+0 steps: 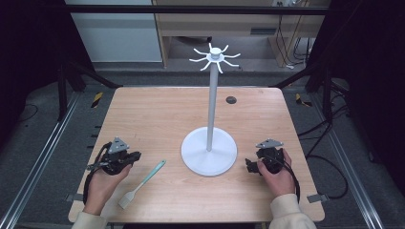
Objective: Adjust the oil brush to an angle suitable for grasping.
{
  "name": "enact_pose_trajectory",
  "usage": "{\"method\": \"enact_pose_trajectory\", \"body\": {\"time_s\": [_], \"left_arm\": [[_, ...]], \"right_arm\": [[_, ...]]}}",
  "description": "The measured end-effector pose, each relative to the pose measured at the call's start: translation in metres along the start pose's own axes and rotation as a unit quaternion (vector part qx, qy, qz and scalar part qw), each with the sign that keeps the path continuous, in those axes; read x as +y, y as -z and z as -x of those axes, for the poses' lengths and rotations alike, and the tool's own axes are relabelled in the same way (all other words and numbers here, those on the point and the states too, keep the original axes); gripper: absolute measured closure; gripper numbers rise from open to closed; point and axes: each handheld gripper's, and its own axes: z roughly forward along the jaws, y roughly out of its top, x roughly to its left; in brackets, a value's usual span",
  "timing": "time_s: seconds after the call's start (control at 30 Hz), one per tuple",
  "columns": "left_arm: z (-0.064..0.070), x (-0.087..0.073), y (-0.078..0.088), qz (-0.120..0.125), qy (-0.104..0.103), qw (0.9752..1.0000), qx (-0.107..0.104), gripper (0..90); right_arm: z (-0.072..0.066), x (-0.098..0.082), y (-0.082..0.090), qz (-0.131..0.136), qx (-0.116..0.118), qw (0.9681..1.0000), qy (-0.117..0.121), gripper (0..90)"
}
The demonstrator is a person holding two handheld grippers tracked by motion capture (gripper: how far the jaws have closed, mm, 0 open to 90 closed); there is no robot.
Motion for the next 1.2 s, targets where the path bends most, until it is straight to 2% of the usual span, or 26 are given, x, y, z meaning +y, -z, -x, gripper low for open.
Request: {"method": "enact_pose_trajectory", "body": {"time_s": [0.03, 0.13, 0.43, 0.6, 0.83, 1.2], "left_arm": [[0.003, 0.000, -0.004, -0.006, -0.005, 0.9999, -0.006, 86.2], [0.007, 0.000, -0.009, -0.015, -0.012, 0.9998, -0.008, 87.0], [0.017, 0.001, -0.017, -0.028, -0.021, 0.9991, -0.022, 87.5], [0.021, 0.001, -0.022, -0.045, -0.030, 0.9977, -0.041, 90.0], [0.026, -0.002, -0.030, -0.064, -0.037, 0.9962, -0.047, 90.0], [0.031, -0.004, -0.048, -0.082, -0.046, 0.9947, -0.042, 90.0]], "right_arm": [[0.000, 0.000, 0.000, -0.001, 0.002, 1.0000, 0.001, 9.6], [-0.001, 0.001, -0.001, -0.001, 0.001, 1.0000, 0.002, 9.6], [-0.001, 0.000, -0.001, -0.002, 0.002, 1.0000, 0.001, 9.6], [0.000, 0.000, -0.001, -0.004, 0.002, 1.0000, 0.002, 9.6], [-0.001, 0.000, -0.001, -0.004, 0.002, 1.0000, 0.003, 9.6], [-0.001, 0.000, -0.001, -0.004, 0.003, 1.0000, 0.004, 9.6]]}}
